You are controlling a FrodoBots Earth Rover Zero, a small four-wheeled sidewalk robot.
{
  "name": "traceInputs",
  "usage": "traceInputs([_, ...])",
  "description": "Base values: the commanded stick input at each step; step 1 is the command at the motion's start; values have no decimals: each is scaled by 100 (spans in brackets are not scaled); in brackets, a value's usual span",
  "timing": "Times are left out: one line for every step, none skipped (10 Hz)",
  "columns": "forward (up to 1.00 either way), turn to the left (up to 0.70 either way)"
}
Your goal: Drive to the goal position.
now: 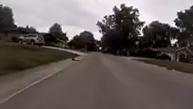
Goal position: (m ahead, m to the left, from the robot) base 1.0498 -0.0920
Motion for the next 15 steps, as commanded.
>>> traceInputs([70, 0])
traceInputs([70, 0])
traceInputs([70, 0])
traceInputs([70, 0])
traceInputs([70, 0])
traceInputs([70, 0])
traceInputs([70, 0])
traceInputs([70, 0])
traceInputs([70, 0])
traceInputs([70, 0])
traceInputs([70, 0])
traceInputs([70, 0])
traceInputs([70, 0])
traceInputs([70, 0])
traceInputs([70, 0])
